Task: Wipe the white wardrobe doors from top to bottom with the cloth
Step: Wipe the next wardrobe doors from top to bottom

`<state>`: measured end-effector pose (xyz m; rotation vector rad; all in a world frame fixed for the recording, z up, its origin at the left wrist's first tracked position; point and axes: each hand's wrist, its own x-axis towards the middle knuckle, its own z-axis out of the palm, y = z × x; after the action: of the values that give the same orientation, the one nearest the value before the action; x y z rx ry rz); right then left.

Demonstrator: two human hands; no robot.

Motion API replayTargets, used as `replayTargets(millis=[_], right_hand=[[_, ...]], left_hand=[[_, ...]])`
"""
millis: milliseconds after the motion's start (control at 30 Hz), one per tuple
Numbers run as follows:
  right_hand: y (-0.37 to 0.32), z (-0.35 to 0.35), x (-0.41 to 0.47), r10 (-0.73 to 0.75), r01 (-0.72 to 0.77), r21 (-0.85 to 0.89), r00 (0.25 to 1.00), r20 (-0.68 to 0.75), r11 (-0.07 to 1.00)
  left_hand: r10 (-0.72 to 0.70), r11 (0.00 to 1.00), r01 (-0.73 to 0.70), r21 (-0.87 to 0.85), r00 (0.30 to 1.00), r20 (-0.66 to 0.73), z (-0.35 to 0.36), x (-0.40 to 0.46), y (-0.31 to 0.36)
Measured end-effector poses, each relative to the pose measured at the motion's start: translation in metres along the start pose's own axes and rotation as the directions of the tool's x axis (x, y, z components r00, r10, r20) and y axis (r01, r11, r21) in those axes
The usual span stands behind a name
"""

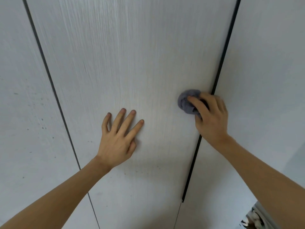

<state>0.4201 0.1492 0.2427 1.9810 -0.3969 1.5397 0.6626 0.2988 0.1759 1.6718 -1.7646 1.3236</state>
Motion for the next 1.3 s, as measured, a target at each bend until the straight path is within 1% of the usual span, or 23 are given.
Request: replayTargets(millis=[33, 67, 100, 167, 200, 233, 267, 333, 433, 500, 600, 667, 700, 767, 833, 867, 900, 967, 1033, 1133, 1200, 1267, 1300], right_hand=[[-0.006, 0.001, -0.018, 0.004, -0.004, 0.000, 1.000, 0.019, 1.000], [-0.011, 0.001, -0.039, -0.040, 0.041, -0.013, 0.998, 0.058, 0.999], [-0.015, -0.001, -0.063, -0.119, 0.124, -0.031, 0.984, 0.136, 0.992], [-0.021, -0.009, -0.100, -0.291, 0.311, -0.007, 0.897, 0.332, 0.950], [-0.021, -0.012, -0.109, -0.345, 0.364, 0.029, 0.850, 0.398, 0.931], [-0.020, -0.014, -0.110, -0.368, 0.381, 0.057, 0.831, 0.418, 0.923], [-0.018, -0.014, -0.103, -0.375, 0.383, 0.062, 0.836, 0.400, 0.922], [-0.011, -0.011, -0.076, -0.344, 0.355, 0.016, 0.895, 0.285, 0.935], [0.013, -0.010, -0.024, -0.240, 0.244, -0.072, 0.969, 0.065, 0.967], [0.020, -0.010, -0.005, -0.189, 0.190, -0.075, 0.982, 0.024, 0.979], [0.009, -0.007, -0.026, -0.123, 0.126, -0.070, 0.991, 0.045, 0.990], [-0.002, -0.007, -0.065, -0.174, 0.183, -0.057, 0.975, 0.136, 0.981], [-0.007, -0.008, -0.087, -0.230, 0.243, -0.038, 0.950, 0.211, 0.969], [-0.019, -0.009, -0.129, -0.329, 0.344, 0.028, 0.864, 0.381, 0.938], [-0.031, -0.006, -0.157, -0.348, 0.348, 0.096, 0.796, 0.495, 0.932], [-0.034, -0.005, -0.162, -0.336, 0.328, 0.109, 0.790, 0.513, 0.938], [-0.035, -0.004, -0.162, -0.322, 0.307, 0.115, 0.806, 0.496, 0.945], [-0.033, -0.004, -0.145, -0.276, 0.245, 0.127, 0.876, 0.395, 0.961], [-0.026, -0.006, -0.115, -0.149, 0.120, 0.119, 0.949, 0.278, 0.986], [-0.024, -0.003, -0.085, 0.043, -0.065, 0.110, 0.980, 0.193, 0.992], [-0.033, 0.000, -0.092, 0.070, -0.091, 0.096, 0.977, 0.204, 0.991], [-0.049, 0.003, -0.129, -0.016, -0.004, 0.069, 0.957, 0.289, 0.998], [-0.058, 0.004, -0.152, -0.074, 0.051, 0.074, 0.928, 0.364, 0.996]], left_hand=[[-0.009, 1.000, 0.009, -0.007, 1.000, -0.003, 0.000, 0.000, 0.002], [-0.020, 1.000, 0.020, -0.011, 1.000, -0.006, -0.001, 0.000, 0.003], [-0.026, 1.000, 0.026, -0.013, 1.000, -0.008, -0.001, 0.001, 0.005], [-0.031, 0.999, 0.031, -0.009, 0.999, -0.011, -0.001, 0.001, 0.005], [-0.031, 0.999, 0.031, -0.006, 0.999, -0.010, -0.001, 0.001, 0.006], [-0.032, 0.999, 0.032, -0.004, 0.999, -0.011, -0.001, 0.001, 0.006], [-0.035, 0.999, 0.035, -0.001, 0.999, -0.017, 0.000, 0.002, 0.006], [-0.041, 0.999, 0.041, 0.002, 0.999, -0.028, 0.002, 0.002, 0.007], [-0.054, 0.999, 0.054, 0.002, 0.998, -0.030, 0.003, 0.004, 0.008], [-0.071, 0.997, 0.072, 0.011, 0.997, -0.023, 0.003, 0.006, 0.012], [-0.122, 0.993, 0.122, 0.003, 0.993, -0.002, 0.000, 0.005, 0.022], [-0.151, 0.988, 0.151, 0.001, 0.988, 0.008, -0.002, 0.005, 0.025], [-0.163, 0.987, 0.163, -0.001, 0.986, 0.012, -0.003, 0.004, 0.026], [-0.172, 0.985, 0.172, -0.010, 0.985, 0.025, -0.005, -0.001, 0.029], [-0.165, 0.986, 0.165, -0.014, 0.985, 0.049, -0.005, -0.012, 0.036], [-0.158, 0.987, 0.160, -0.019, 0.985, 0.066, -0.004, -0.018, 0.039], [-0.154, 0.987, 0.156, -0.022, 0.985, 0.083, -0.003, -0.023, 0.041], [-0.160, 0.986, 0.163, -0.024, 0.980, 0.117, -0.001, -0.033, 0.042], [-0.170, 0.984, 0.176, -0.034, 0.975, 0.144, 0.001, -0.041, 0.041], [-0.189, 0.979, 0.199, -0.050, 0.969, 0.160, 0.004, -0.047, 0.040], [-0.210, 0.973, 0.222, -0.066, 0.965, 0.154, 0.006, -0.050, 0.041], [-0.212, 0.971, 0.225, -0.079, 0.966, 0.148, 0.009, -0.056, 0.042], [-0.206, 0.972, 0.220, -0.085, 0.967, 0.147, 0.011, -0.061, 0.043]])
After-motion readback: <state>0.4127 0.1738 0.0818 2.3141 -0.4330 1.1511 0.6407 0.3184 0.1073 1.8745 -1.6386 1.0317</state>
